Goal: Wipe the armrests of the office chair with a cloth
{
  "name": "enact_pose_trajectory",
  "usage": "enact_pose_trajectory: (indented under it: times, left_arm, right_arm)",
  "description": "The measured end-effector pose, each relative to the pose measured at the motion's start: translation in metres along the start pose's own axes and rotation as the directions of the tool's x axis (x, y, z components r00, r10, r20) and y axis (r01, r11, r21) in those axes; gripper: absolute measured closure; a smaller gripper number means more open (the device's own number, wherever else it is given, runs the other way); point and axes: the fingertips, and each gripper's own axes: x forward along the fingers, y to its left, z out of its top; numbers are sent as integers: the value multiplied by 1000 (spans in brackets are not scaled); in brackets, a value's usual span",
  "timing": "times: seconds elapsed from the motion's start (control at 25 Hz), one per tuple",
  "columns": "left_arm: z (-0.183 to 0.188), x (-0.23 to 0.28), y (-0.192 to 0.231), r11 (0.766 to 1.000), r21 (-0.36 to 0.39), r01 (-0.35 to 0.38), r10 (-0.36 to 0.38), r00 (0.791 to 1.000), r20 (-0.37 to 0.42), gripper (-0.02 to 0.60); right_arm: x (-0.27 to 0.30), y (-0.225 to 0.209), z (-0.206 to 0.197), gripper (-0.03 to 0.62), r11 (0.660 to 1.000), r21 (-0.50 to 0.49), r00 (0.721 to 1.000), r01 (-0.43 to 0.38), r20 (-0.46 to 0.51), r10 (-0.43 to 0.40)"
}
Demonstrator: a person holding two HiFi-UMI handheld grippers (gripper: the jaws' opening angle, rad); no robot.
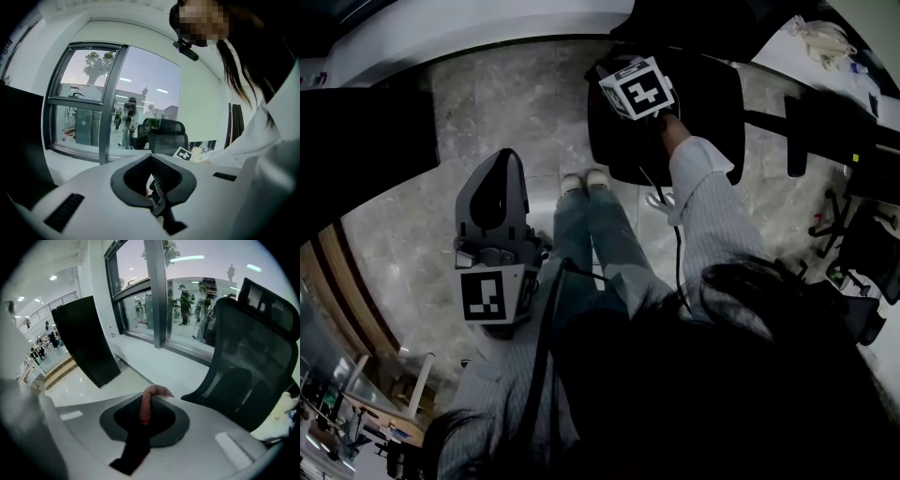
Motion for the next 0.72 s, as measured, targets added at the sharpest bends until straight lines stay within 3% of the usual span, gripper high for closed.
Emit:
enact_pose_trajectory:
  times: [0.16,0.28,0.4,0.72]
  left_arm:
    - [-3,-2,11,1000,-8,-25,25,1000,0,577]
    - [-4,2,17,999,-34,-38,38,999,9,578]
    - [0,10,16,997,-67,-43,45,999,26,578]
    - [11,34,2,998,-57,25,-23,999,44,578]
  right_arm:
    - [17,-32,22,562,997,45,998,59,-28,-58]
    - [16,-28,21,563,996,65,998,68,-9,-68]
    - [0,4,4,565,997,73,1000,10,27,-12]
    - [-76,128,-78,565,977,-85,980,-196,15,198]
